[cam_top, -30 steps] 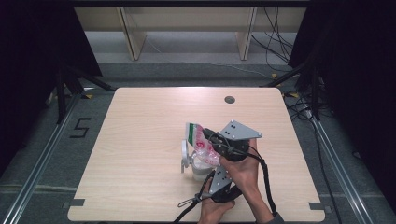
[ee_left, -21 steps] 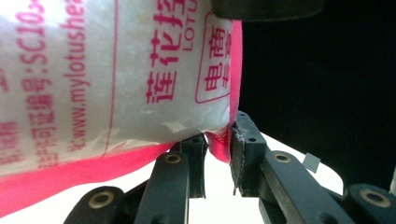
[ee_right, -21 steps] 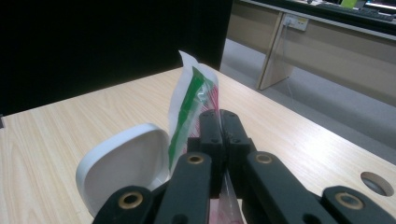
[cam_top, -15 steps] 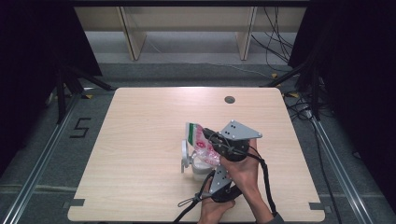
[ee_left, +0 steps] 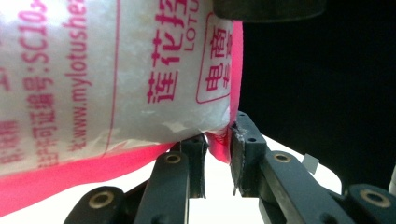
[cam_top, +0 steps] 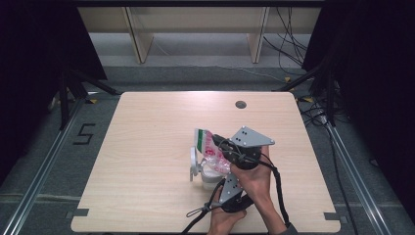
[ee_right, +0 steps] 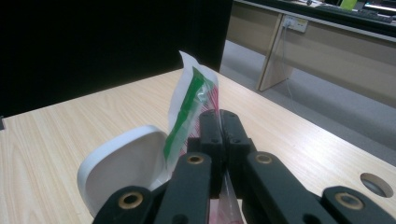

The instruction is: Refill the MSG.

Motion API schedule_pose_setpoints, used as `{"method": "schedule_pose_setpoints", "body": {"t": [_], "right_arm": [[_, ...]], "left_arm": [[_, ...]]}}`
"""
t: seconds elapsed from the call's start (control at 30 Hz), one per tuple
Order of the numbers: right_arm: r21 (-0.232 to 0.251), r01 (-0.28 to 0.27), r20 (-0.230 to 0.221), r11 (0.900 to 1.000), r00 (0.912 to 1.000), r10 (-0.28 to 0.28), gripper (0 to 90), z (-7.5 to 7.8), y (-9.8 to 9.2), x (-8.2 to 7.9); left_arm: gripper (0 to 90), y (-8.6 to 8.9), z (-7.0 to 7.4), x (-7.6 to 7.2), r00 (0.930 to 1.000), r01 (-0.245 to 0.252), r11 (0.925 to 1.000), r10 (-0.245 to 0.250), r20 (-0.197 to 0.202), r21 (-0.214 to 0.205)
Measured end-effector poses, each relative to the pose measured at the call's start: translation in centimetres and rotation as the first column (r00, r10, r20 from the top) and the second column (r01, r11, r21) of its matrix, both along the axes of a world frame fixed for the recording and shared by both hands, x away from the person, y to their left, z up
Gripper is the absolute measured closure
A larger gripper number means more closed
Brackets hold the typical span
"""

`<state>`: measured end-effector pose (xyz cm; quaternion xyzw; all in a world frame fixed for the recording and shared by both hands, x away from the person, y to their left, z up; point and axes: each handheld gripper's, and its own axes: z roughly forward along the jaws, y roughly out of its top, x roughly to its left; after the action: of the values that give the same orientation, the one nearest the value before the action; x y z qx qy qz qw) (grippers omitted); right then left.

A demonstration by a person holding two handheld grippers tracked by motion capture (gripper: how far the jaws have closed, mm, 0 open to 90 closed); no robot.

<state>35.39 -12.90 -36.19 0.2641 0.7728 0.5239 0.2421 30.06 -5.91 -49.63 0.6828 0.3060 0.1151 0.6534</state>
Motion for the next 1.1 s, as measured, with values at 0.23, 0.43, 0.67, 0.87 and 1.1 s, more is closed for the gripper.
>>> {"method": "schedule_pose_setpoints", "body": {"t": [0.23, 0.43, 0.67, 0.87, 1.1], "right_arm": [[0.006, 0.007, -0.003, 1.0000, 1.0000, -0.007, 90.0, -0.04, 0.04, 0.01], [-0.005, 0.015, 0.006, 0.9999, 0.9999, -0.015, 90.0, -0.05, -0.02, 0.02], [-0.007, 0.014, 0.004, 0.9999, 0.9999, -0.014, 90.0, -0.05, -0.05, 0.01], [-0.006, 0.003, 0.006, 1.0000, 1.0000, -0.003, 90.0, -0.03, 0.01, -0.01], [-0.007, 0.003, 0.008, 1.0000, 1.0000, -0.003, 90.0, 0.04, -0.02, -0.04]], "left_arm": [[76.6, -0.02, -0.07, 0.04, 0.9999, -0.010, 0.9999, 0.010, -0.006, 0.004], [76.6, 0.03, -0.10, 0.02, 1.0000, -0.007, 1.0000, 0.007, -0.006, 0.006], [76.6, -0.01, -0.15, 0.08, 1.0000, -0.006, 1.0000, 0.006, -0.007, 0.003], [76.6, 0.03, -0.09, 0.04, 0.9999, -0.012, 0.9999, 0.012, -0.009, 0.012], [76.6, 0.09, 0.03, -0.03, 0.9999, -0.011, 0.9998, 0.011, -0.007, 0.018]]}}
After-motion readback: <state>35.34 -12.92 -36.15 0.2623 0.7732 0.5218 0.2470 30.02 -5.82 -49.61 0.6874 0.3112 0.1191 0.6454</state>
